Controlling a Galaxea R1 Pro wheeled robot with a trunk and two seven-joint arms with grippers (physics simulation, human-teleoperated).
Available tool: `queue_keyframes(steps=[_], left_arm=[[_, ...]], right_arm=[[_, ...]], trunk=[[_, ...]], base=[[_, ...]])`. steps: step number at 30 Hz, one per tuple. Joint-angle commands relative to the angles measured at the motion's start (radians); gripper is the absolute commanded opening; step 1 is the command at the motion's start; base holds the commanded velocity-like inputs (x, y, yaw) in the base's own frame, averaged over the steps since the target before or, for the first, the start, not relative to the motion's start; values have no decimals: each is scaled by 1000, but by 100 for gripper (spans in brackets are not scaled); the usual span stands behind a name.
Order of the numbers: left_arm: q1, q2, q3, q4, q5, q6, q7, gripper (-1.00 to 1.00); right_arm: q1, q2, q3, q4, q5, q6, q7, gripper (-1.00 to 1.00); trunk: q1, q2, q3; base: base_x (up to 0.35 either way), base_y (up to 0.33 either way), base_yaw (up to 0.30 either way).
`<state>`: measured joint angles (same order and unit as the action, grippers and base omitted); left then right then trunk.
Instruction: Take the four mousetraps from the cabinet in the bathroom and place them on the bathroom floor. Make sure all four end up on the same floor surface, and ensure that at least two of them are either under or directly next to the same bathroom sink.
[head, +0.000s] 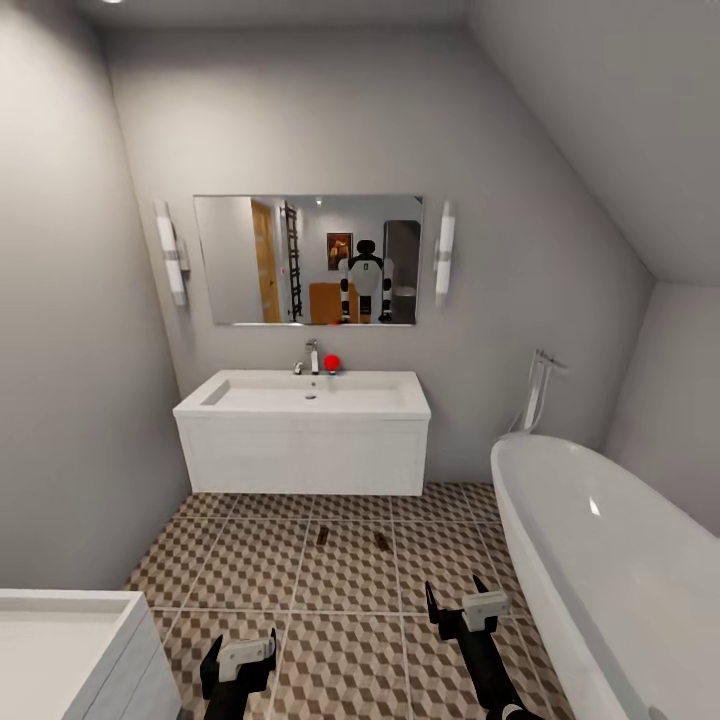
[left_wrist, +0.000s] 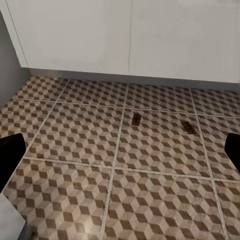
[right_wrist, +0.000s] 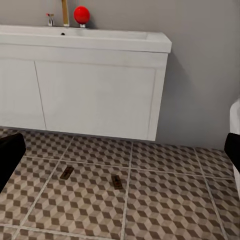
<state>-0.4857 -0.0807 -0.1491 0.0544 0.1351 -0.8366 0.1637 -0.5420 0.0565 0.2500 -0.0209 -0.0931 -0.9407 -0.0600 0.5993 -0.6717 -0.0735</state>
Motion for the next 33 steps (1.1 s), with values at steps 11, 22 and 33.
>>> queue_keyframes(steps=[11,22,33], left_arm=[[-2,-1,-9,4,10,-6,0,100],[-2,-1,-9,4,10,-6,0,100],[-2,-1,-9,4,10,-6,0,100]], right_arm=[[-1,0,9,1,-9,-3,-3,100],[-1,1,9,1,-9,-3,-3,100],[-1,0,9,1,-9,-1,-3,100]], trunk=[[-42,76,33],[-84,153,67],[-126,230,102]], base=[[0,0,0],[0,0,0],[0,0,0]])
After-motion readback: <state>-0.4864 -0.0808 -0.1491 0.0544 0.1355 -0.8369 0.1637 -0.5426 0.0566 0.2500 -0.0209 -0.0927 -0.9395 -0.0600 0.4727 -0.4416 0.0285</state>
